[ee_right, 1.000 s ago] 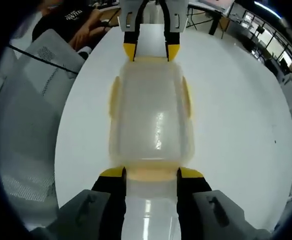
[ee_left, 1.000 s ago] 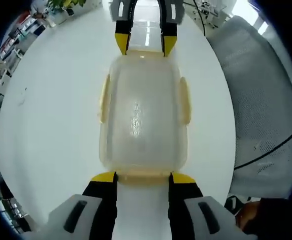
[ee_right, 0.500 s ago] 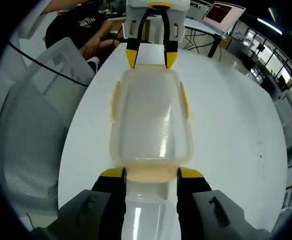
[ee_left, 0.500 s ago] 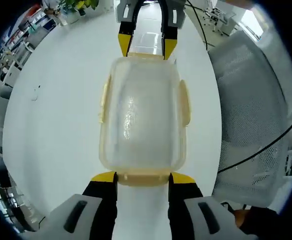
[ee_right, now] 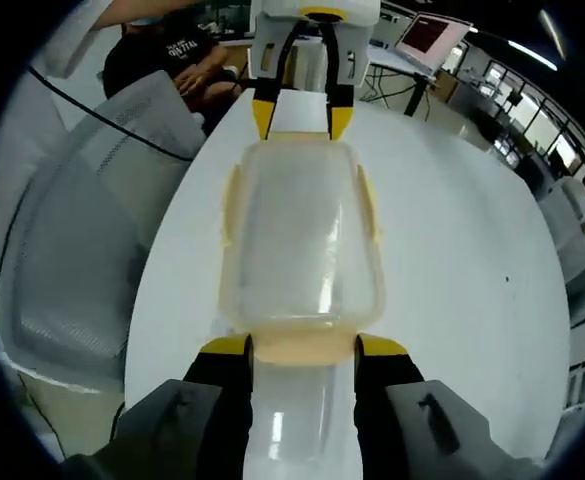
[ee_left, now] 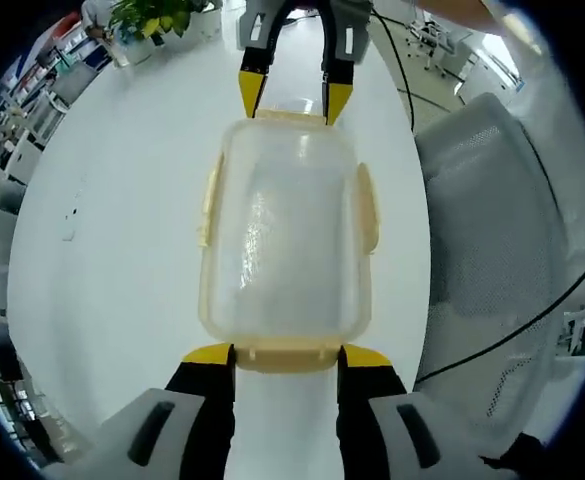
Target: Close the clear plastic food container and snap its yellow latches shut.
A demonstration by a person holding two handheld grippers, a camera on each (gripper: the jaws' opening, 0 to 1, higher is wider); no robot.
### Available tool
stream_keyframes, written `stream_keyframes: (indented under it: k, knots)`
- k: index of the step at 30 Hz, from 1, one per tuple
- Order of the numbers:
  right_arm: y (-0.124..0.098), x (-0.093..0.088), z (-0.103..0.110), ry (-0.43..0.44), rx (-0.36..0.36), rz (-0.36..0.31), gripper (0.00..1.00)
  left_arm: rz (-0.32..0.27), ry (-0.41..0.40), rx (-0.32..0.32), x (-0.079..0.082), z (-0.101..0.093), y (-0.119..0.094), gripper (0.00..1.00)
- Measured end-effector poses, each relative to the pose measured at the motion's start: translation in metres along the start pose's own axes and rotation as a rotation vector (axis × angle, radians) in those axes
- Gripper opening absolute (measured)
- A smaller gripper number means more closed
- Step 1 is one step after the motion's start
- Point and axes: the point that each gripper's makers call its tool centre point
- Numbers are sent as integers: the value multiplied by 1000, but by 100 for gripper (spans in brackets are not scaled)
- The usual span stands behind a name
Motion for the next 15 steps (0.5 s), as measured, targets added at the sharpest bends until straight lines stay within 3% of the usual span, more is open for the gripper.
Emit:
stream_keyframes:
  k: [6,15]
  knots:
    - [-22,-39,3,28,-6,28,35,-24,17,-18,42,-1,17,33]
    - [-45,-88,9,76,3,50,35,-22,45,-55,89,-5,40,33]
Point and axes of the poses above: the point that each gripper's makers call its tool centre point, and the gripper's own axes: y roughly forward along the fingers, z roughly to its left, x roughly out of its top, and after that the axes turned 2 degrees about -z, right-handed
